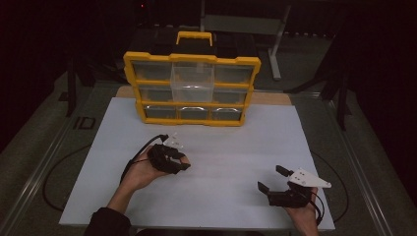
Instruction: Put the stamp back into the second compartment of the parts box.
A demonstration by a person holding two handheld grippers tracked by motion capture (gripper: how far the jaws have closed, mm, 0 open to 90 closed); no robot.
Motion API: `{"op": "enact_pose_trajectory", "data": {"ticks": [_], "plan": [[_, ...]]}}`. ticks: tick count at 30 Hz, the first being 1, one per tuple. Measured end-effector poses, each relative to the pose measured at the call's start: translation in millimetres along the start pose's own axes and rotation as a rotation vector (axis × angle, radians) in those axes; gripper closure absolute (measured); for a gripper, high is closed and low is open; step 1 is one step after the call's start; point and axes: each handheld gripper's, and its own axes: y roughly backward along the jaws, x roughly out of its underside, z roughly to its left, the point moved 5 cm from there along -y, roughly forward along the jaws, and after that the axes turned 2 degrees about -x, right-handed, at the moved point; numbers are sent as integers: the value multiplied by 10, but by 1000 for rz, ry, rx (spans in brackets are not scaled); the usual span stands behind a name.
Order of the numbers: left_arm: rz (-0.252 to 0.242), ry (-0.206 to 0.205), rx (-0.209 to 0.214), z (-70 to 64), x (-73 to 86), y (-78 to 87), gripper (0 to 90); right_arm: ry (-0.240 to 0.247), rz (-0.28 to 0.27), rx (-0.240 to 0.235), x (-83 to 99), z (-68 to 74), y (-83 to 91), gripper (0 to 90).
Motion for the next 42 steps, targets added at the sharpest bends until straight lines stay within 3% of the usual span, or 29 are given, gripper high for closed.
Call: {"op": "enact_pose_trajectory", "data": {"ticks": [23,42], "plan": [[-36,8,-60,131,-73,273,562,-3,-4,-4,0,0,-2,72],[-52,10,-69,225,-137,474,562,-5,-12,-3,-4,-9,7,72]]}}
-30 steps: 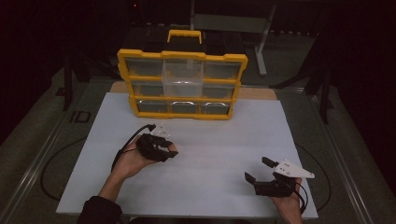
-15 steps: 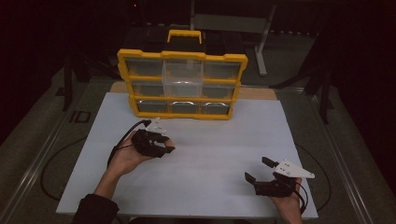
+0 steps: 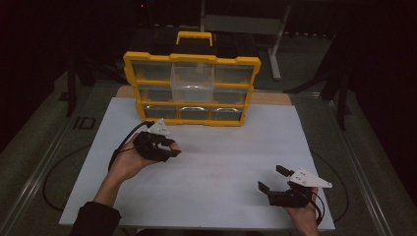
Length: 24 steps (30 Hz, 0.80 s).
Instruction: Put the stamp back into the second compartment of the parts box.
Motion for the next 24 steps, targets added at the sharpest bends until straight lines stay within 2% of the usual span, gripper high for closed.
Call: {"op": "enact_pose_trajectory", "data": {"ticks": [24], "plan": [[-15,5,-8,134,-93,205,562,1,0,-3,0,1,-1,72]]}}
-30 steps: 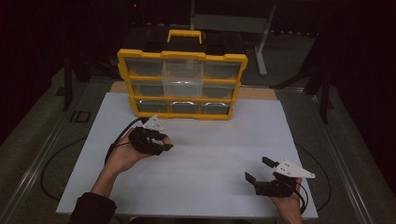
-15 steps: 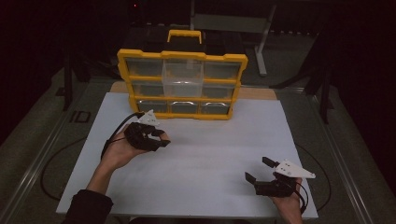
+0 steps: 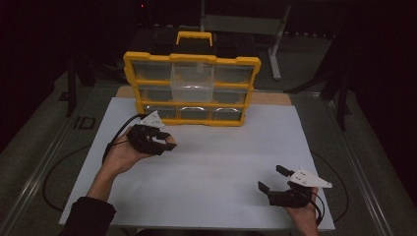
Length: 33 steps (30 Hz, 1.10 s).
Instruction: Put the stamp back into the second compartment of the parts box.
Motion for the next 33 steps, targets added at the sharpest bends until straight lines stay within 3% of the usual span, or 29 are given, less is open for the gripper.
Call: {"op": "enact_pose_trajectory", "data": {"ticks": [33], "plan": [[-26,14,-24,203,-154,253,562,-4,3,-1,3,1,-6,72]]}}
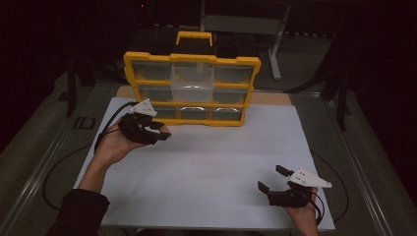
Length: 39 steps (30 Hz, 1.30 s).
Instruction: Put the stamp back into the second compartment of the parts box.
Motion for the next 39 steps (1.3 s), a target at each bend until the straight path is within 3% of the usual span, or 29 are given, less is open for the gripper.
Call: {"op": "enact_pose_trajectory", "data": {"ticks": [21,39], "plan": [[-12,-17,-45,140,-199,191,562,2,-2,1,-2,-3,4,72],[-41,-3,-67,323,-350,339,562,1,-1,0,-1,-1,5,72]]}}
